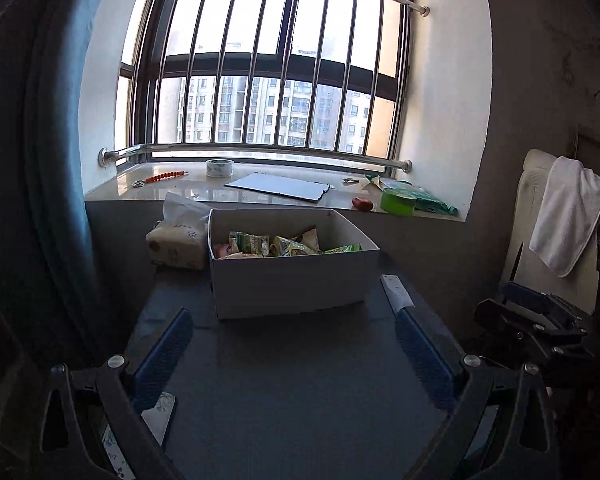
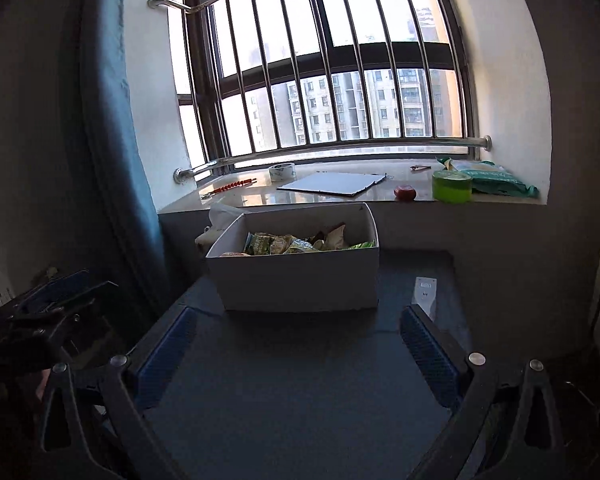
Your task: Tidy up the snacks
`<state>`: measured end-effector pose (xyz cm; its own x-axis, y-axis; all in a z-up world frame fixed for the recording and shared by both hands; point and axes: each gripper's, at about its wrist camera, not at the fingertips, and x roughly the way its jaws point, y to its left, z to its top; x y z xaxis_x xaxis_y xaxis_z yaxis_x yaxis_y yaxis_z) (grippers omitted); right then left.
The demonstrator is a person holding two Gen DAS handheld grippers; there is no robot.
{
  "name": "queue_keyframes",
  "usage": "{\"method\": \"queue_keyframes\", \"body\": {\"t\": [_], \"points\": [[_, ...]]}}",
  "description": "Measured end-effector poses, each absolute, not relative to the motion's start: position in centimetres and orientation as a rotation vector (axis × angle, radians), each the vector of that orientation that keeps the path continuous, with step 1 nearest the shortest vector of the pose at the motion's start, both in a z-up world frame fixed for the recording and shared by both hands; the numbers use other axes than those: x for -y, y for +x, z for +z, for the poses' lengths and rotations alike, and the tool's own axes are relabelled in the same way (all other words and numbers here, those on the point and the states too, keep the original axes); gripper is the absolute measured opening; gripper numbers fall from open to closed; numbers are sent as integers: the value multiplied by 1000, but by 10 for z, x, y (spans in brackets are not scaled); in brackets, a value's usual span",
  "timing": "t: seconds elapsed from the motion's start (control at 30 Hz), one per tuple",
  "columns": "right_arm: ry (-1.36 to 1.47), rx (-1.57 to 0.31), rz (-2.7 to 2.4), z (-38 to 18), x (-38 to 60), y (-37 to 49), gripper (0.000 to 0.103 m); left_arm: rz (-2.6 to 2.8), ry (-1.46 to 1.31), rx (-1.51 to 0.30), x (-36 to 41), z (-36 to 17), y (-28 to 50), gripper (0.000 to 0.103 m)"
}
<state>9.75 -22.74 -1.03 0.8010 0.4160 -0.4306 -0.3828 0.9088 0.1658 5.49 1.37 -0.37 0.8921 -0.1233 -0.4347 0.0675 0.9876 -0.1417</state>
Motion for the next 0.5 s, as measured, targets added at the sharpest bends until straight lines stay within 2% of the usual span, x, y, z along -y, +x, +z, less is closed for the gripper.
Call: {"method": "queue_keyframes", "body": {"t": [0.5], "points": [[44, -500, 434, -9, 226, 80, 103, -115, -72, -501, 5, -10, 50, 103]]}}
